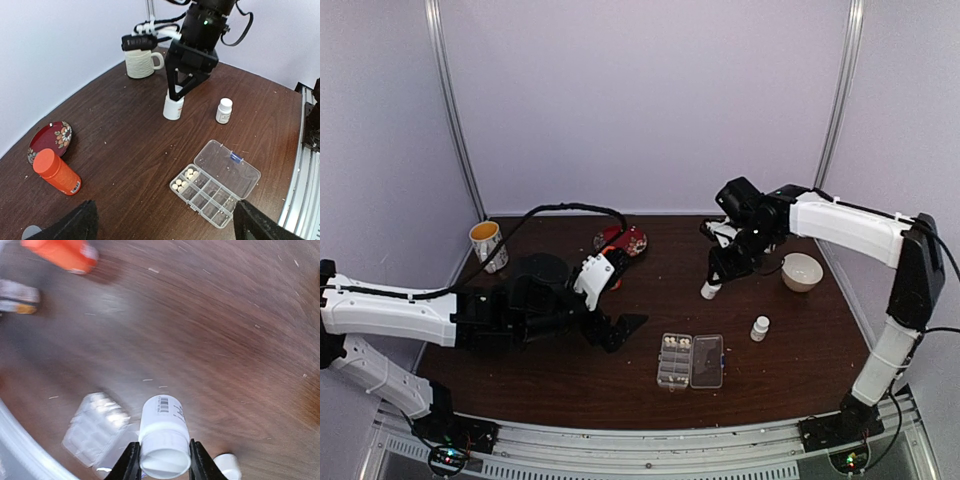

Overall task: Sort the pills into containers
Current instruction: Hold the pill bottle.

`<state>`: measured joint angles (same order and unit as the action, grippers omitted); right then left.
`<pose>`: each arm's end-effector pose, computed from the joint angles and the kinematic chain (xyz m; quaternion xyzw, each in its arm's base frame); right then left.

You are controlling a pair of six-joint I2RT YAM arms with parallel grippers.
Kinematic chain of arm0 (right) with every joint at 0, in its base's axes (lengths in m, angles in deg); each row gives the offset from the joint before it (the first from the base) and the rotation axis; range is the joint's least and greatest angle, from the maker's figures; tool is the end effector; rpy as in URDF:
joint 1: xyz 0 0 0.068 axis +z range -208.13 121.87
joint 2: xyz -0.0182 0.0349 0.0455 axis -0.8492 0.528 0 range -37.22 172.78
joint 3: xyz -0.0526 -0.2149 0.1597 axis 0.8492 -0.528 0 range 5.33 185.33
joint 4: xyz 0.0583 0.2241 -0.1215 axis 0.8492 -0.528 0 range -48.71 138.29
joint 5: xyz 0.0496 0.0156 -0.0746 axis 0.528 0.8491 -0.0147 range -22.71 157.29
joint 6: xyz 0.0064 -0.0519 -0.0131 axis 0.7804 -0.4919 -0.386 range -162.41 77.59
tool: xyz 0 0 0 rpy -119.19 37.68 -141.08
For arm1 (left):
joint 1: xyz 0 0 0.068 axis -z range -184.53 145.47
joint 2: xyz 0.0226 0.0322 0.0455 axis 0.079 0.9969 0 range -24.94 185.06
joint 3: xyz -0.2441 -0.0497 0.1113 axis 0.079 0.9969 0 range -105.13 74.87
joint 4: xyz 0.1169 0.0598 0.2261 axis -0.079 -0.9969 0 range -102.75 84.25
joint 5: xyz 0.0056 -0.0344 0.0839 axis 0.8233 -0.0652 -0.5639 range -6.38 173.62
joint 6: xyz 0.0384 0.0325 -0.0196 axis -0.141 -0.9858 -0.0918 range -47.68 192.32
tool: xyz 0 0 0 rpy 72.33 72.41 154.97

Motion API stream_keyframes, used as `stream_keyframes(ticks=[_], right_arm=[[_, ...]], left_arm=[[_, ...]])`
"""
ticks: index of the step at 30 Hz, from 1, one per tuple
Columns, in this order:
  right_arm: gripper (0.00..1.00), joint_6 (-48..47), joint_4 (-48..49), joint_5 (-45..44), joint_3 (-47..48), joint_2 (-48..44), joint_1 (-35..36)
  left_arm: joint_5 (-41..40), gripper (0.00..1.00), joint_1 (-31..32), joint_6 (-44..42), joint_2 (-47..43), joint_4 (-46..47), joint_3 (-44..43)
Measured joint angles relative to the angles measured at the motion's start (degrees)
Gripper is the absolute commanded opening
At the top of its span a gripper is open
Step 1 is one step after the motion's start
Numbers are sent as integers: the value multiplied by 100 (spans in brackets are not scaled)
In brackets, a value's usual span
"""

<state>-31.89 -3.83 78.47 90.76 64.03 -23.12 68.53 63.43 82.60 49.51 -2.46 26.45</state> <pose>0.2947 0.2148 0.2625 -0.2253 0.9507 0.1618 0.1386 0.1196 -0.2705 0.2722 0.3345 0.7582 -0.2616 0.4949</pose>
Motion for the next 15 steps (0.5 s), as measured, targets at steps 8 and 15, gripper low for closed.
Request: stream_keyframes(ticks=[8, 15], right_arm=[[13, 444, 1086, 1871, -933, -1834, 557], [12, 927, 1873, 2756, -1097, -2159, 1355]], left_arm=[[511, 90, 0, -564, -348, 1047, 697], [1416, 87, 0, -1606, -470, 2358, 1338]])
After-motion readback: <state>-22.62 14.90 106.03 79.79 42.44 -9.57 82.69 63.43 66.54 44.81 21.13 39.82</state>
